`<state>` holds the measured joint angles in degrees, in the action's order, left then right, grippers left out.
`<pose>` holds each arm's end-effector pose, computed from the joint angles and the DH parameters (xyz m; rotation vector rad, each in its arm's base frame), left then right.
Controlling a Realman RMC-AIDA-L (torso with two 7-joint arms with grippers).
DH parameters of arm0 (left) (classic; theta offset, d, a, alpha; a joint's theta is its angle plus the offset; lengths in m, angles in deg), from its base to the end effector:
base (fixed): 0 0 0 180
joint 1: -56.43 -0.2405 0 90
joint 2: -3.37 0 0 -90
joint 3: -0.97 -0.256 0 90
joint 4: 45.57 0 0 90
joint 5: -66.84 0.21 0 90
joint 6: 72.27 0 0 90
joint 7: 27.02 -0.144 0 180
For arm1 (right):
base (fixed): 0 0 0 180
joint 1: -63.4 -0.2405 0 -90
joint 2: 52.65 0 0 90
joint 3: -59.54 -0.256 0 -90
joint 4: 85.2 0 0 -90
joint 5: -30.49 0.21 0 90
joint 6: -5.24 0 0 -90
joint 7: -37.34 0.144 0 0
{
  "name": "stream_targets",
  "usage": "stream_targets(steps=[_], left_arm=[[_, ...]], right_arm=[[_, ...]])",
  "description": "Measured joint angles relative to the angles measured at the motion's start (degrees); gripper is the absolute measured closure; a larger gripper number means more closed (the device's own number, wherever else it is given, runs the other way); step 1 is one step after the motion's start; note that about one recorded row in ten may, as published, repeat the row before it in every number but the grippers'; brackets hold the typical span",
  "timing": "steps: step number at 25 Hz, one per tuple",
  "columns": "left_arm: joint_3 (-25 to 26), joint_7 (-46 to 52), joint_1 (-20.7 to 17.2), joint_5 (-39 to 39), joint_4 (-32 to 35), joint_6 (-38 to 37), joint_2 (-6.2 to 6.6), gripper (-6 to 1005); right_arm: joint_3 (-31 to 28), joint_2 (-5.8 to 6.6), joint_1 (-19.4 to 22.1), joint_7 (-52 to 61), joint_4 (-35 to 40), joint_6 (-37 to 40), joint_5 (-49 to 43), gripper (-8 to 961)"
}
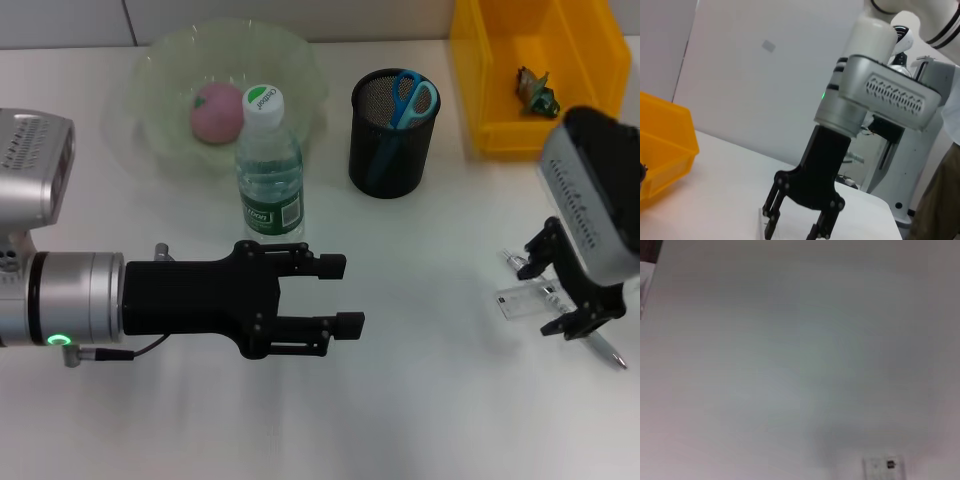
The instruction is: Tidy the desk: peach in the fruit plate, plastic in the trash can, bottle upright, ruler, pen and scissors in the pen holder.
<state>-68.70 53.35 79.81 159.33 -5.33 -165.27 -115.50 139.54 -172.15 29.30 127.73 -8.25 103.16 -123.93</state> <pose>-0.2262 0.2809 -0.0393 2.9307 0.5425 0.8959 0.1999 0.3340 0.0024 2.9764 0.3772 0.9127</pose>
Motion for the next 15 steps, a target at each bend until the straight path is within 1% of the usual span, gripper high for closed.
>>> stream_targets(steps=[6, 15], left_arm=[[0.0, 0.02, -0.11, -0.04, -0.08, -0.51, 0.15, 277], [0.05, -0.01, -0.04, 0.0, -0.08, -0.69, 0.34, 277]], right_arm=[[2.88, -0.09, -0.07, 0.95, -2.41, -4.73, 0.15, 319], [6.1, -0.12, 0.03, 2.37, -3.84, -7.6, 0.89, 320]])
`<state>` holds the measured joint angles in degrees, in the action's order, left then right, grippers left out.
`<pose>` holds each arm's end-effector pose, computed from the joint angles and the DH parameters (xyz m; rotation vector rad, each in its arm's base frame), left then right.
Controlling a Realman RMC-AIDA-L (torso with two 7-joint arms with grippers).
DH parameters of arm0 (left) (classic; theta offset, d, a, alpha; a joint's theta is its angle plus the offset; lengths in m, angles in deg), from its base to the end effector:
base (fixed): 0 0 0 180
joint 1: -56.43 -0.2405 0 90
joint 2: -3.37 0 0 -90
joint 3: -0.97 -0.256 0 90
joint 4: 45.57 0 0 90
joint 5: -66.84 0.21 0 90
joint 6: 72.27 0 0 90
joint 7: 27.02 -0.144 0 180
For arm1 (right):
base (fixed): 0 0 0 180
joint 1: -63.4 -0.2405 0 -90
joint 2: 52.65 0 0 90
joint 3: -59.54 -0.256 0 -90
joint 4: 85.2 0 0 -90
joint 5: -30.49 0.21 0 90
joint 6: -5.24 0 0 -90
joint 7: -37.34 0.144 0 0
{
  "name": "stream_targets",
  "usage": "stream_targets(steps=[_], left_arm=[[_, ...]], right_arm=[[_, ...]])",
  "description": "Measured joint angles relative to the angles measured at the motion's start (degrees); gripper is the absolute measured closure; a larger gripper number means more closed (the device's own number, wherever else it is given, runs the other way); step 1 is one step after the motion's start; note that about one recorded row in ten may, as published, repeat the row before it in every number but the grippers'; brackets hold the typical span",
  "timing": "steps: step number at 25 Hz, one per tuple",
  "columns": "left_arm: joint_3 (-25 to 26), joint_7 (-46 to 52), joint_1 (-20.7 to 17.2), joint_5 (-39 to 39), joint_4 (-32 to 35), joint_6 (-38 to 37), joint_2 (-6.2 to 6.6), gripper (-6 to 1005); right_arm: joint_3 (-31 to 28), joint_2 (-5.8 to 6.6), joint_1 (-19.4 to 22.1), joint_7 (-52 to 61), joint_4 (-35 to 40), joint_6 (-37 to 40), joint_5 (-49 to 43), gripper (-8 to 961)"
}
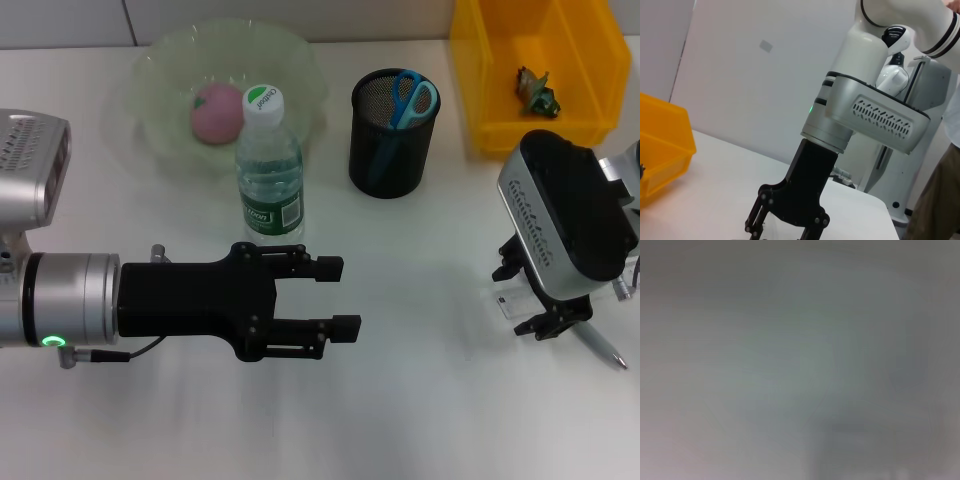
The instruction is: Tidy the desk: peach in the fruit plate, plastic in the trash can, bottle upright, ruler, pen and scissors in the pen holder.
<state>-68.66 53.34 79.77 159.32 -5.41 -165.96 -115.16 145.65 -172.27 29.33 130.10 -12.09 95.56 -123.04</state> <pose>-0.2274 0.2799 -0.0371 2.9246 0.5381 0.8936 0.2018 0.3378 -0.0231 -2.9566 -0.4193 -0.9250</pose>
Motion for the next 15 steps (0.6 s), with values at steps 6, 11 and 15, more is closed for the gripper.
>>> stream_targets(steps=[6, 11, 15], left_arm=[[0.31, -0.03, 0.05, 0.04, 0.08, 0.0, 0.07, 276], [0.49, -0.03, 0.04, 0.13, 0.1, 0.2, 0.05, 276], [0.49, -0.03, 0.05, 0.22, 0.1, 0.31, 0.09, 276]], right_arm=[[0.92, 0.0, -0.02, 0.69, -0.2, -1.34, 0.08, 320], [0.92, 0.05, -0.44, 0.79, -1.9, -2.31, 0.09, 320], [0.93, 0.09, -0.56, 0.79, -2.42, -2.48, 0.09, 321]])
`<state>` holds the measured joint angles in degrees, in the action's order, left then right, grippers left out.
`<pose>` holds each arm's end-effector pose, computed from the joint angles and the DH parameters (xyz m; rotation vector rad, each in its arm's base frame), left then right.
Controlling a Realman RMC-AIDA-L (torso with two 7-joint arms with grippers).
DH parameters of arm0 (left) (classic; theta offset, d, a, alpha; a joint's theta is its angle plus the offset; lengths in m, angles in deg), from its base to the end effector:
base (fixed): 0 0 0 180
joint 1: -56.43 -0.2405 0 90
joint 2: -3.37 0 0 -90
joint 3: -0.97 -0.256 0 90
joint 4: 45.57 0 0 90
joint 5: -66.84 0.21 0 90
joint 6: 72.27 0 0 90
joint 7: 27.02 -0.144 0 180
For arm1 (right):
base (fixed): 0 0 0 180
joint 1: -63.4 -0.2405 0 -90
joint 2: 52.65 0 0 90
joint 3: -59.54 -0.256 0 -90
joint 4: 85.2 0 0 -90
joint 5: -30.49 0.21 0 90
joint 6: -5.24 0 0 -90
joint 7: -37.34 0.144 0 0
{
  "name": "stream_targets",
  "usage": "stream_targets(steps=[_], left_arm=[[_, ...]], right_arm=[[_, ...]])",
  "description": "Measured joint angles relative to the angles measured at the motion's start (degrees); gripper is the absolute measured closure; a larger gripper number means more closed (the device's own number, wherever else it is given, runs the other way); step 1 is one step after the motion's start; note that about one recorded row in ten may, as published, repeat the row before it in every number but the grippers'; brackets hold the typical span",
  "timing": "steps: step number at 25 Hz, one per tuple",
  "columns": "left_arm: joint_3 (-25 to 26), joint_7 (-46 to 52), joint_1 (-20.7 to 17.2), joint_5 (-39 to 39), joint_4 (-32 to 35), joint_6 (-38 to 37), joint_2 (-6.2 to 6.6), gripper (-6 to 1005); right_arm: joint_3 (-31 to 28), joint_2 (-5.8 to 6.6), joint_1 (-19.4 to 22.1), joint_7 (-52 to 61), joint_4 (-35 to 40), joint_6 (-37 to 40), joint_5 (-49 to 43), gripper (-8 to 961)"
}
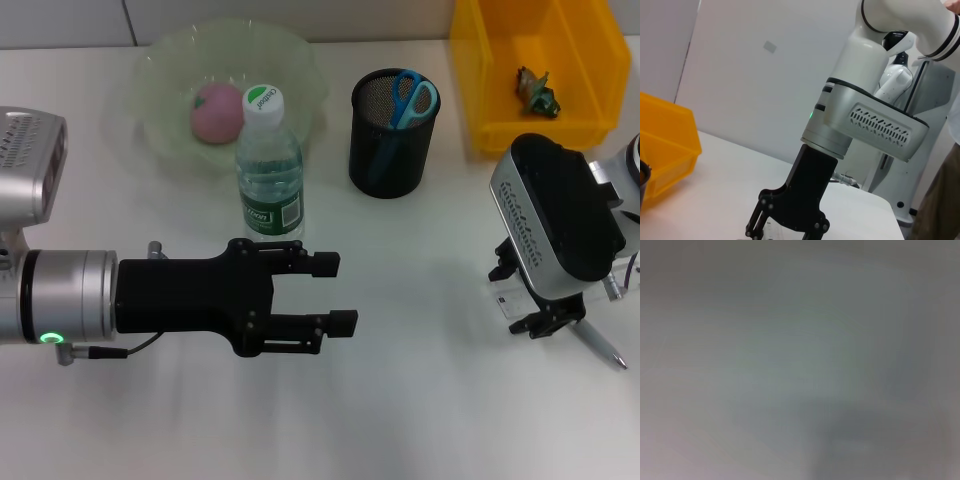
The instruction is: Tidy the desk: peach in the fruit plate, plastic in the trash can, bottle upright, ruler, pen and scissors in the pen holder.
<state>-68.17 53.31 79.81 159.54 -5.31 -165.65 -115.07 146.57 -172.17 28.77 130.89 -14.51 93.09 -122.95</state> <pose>-0.2284 0.2818 -0.0356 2.9370 0.5407 0.8931 0.2055 0.3410 -0.0293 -2.9483 -0.4035 -0.9300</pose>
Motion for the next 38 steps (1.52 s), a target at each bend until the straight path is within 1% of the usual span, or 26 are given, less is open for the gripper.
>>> stream_targets(steps=[7, 11, 16, 20, 23, 25, 26, 27, 28, 29, 30, 32, 34, 35, 36, 37, 38], left_arm=[[-0.03, 0.0, -0.01, -0.13, 0.24, 0.04, 0.06, 276], [0.13, 0.0, -0.01, -0.13, 0.43, 0.05, 0.13, 276], [0.5, 0.0, -0.01, -0.13, 0.44, 0.05, 0.15, 276], [0.56, 0.0, -0.01, -0.11, 0.44, 0.1, 0.14, 276], [0.58, 0.0, -0.01, -0.12, 0.44, 0.14, 0.13, 276], [0.59, -0.04, -0.01, -0.17, 0.44, 0.14, 0.14, 276], [0.65, -0.16, -0.01, -0.18, 0.46, 0.13, 0.13, 276], [0.77, -0.33, -0.01, -0.18, 0.48, 0.1, 0.14, 276], [1.02, -0.59, -0.01, -0.18, 0.5, 0.03, 0.13, 276], [1.53, -1.26, -0.09, -0.18, 0.52, -0.15, 0.14, 276], [1.53, -1.26, -0.09, -0.18, 0.52, -0.15, 0.14, 276], [1.91, -2.03, -0.23, -0.18, 0.52, -0.23, 0.14, 276], [2.18, -2.24, -0.33, -0.19, 0.49, -0.36, 0.17, 276], [2.18, -2.24, -0.33, -0.19, 0.49, -0.36, 0.17, 276], [2.53, -2.25, -0.34, -0.19, 0.48, -0.41, 0.2, 276], [2.53, -2.25, -0.34, -0.19, 0.48, -0.41, 0.2, 276], [2.78, -2.26, -0.37, -0.19, 0.47, -0.44, 0.21, 276]], right_arm=[[2.24, 0.01, 0.04, 0.03, -0.54, -0.3, -0.19, 320], [2.65, 0.0, 0.19, 0.27, -0.32, -0.57, -0.3, 487], [2.51, 0.0, 0.44, 0.57, 0.5, -1.0, -0.43, 564], [2.23, -0.01, 0.87, 1.02, 1.84, -1.02, -0.29, 565], [1.86, -0.04, 1.86, 1.99, 4.86, -1.02, 0.3, 565], [0.64, 0.01, 2.47, 2.78, 7.21, -0.78, 2.04, 565], [-1.65, 0.12, 2.88, 3.26, 9.49, -0.26, 4.72, 565], [-1.65, 0.12, 2.88, 3.26, 9.49, -0.26, 4.72, 565], [-3.08, 0.16, 3.07, 3.51, 10.68, 0.07, 6.26, 565], [-6.07, 0.19, 3.42, 4.15, 12.79, 0.28, 9.4, 566], [-6.07, 0.19, 3.42, 4.15, 12.79, 0.28, 9.4, 566], [-8.72, 0.18, 3.82, 4.63, 14.55, -0.15, 12.62, 566], [-11.76, 0.12, 4.87, 5.4, 16.99, -2.46, 18.42, 566], [-11.76, 0.12, 4.87, 5.4, 16.99, -2.46, 18.42, 566], [-12.48, 0.03, 5.88, 6.32, 18.81, -5.18, 22.31, 566], [-12.48, 0.03, 5.88, 6.32, 18.81, -5.18, 22.31, 566], [-12.48, 0.0, 6.41, 6.8, 19.52, -7.07, 24.08, 567]])
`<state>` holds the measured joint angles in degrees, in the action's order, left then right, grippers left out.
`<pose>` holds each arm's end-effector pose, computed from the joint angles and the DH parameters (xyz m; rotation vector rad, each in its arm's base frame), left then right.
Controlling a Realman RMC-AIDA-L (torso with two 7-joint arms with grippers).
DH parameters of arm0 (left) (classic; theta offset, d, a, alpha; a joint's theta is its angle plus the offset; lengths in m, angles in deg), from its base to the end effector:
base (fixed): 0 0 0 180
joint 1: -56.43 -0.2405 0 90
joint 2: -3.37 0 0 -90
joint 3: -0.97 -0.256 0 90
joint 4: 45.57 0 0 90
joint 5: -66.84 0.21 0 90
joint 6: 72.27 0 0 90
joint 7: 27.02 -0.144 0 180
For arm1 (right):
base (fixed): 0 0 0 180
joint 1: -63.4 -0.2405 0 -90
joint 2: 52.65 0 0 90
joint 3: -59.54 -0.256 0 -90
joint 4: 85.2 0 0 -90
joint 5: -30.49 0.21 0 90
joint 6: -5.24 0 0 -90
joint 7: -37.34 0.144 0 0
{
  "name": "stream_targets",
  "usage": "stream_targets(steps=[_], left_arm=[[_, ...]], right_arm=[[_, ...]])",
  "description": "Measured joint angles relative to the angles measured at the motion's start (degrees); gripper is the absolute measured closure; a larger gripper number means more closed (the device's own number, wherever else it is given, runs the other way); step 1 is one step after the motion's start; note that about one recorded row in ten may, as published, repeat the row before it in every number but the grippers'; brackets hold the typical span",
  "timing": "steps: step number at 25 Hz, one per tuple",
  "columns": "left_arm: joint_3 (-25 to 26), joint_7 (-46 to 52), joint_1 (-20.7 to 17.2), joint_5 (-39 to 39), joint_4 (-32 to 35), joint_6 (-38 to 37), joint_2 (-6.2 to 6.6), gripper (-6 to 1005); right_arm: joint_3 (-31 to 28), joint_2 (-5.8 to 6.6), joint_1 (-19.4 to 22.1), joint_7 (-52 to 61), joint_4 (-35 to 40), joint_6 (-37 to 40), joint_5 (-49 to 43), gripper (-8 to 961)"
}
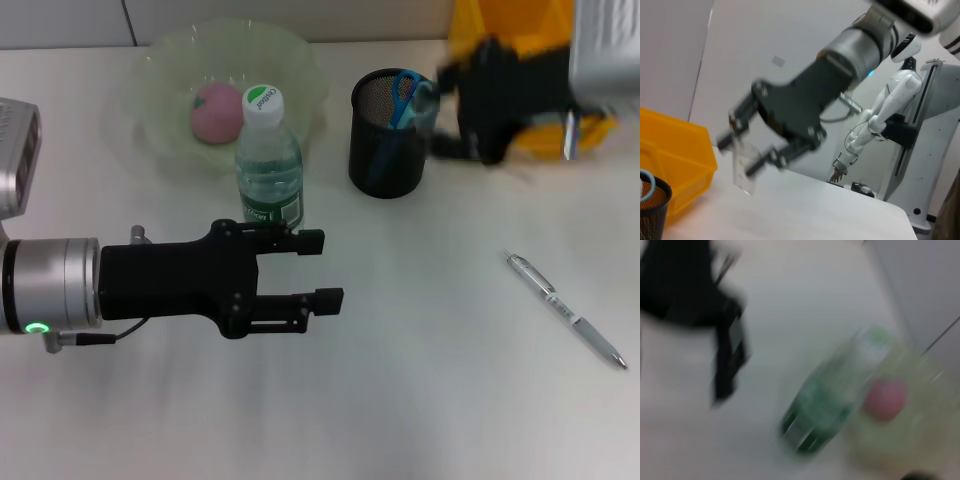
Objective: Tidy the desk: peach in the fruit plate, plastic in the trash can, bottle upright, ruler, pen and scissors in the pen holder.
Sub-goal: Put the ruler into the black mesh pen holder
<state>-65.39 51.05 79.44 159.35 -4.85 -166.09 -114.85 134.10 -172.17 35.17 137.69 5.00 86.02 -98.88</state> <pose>-0.2313 0.2861 -0.0257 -2.9299 -0.4918 -0.9296 0.1255 0.3559 0.0322 -2.7072 -0.2360 -0.0637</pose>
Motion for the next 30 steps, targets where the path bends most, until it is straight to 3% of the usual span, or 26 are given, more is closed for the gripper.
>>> stream_targets(steps=[1, 5, 11, 21, 30], left_arm=[[0.32, -0.07, -0.05, 0.0, -0.01, -0.01, 0.01, 276], [0.5, -0.29, -0.11, 0.02, -0.02, -0.03, 0.02, 275], [0.8, -1.49, -0.53, 0.02, -0.48, -0.13, 0.01, 275], [1.55, -1.52, -0.71, 0.25, -0.47, 0.21, -0.06, 275], [2.39, -1.52, -0.96, 0.37, -0.51, 0.3, 0.0, 275]], right_arm=[[0.33, -0.04, 1.17, 0.82, 0.92, -4.75, 4.27, 567], [0.61, -0.06, 1.8, 1.17, 0.04, -10.98, 10.69, 567], [4.23, -0.01, 2.45, -0.27, -7.75, -27.39, 23.53, 566], [9.29, -0.05, 3.22, -12.93, -18.99, -37.8, 43.05, 549], [9.9, 0.01, 2.56, -20.58, -27.22, -39.44, 52.45, 530]])
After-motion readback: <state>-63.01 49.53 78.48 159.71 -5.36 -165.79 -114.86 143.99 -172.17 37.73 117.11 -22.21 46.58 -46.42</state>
